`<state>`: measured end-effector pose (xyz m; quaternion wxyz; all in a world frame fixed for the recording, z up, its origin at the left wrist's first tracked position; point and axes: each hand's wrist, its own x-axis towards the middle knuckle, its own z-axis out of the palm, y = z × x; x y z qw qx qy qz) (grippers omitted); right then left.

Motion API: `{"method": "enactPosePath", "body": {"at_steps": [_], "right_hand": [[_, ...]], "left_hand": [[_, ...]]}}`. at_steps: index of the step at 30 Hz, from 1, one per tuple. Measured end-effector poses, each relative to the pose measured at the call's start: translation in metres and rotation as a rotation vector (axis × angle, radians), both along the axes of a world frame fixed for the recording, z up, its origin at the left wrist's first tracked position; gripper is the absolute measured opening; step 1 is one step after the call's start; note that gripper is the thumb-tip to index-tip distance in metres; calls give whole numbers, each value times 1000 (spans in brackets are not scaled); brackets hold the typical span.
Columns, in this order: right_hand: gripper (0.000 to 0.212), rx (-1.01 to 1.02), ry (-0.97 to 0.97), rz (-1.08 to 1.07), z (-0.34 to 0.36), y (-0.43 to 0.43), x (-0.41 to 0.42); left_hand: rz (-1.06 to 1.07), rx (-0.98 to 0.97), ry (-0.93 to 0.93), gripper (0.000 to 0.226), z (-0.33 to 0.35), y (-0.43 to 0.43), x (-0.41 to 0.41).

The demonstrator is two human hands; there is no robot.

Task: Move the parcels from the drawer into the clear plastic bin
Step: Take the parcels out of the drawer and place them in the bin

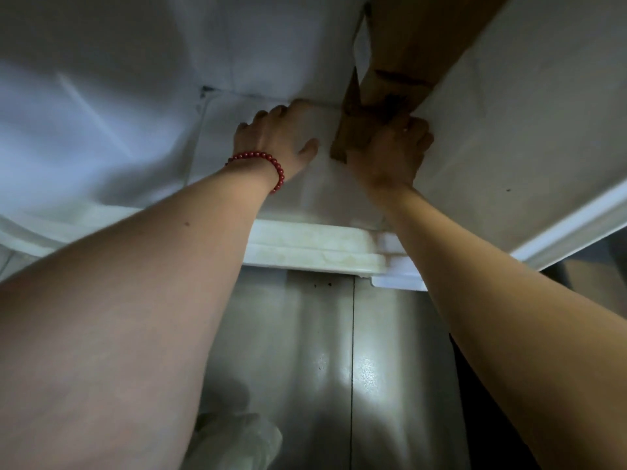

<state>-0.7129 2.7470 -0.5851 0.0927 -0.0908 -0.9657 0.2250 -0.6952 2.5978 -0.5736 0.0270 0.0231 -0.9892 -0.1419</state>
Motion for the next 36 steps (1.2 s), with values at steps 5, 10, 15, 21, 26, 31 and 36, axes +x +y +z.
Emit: {"method": "enactPosePath", "body": {"at_steps": [5,10,15,21,26,31,36], "right_hand": [[80,-470,-153,113,-4,-6,4],[42,-641,-289,336,7,-13,14],[47,-521,-293,366,10,-34,16],[49,-613,-488,258,-15,-32,22],[60,-671,-410,385,-9,-31,24],[55,-450,-452,701,7,-35,34],[47,-367,-471,733,4,-28,42]], "left_hand": [[-7,135,-26,57,-5,9,1],[64,492,-18,61,-3,18,-6],[185,583,113,55,5,10,-15],[151,535,93,60,-1,-5,-23],[15,370,24,76,7,-9,-46],[-96,26,-57,91,20,-3,-86],[-90,-90,-2,76,22,1,-91]]}}
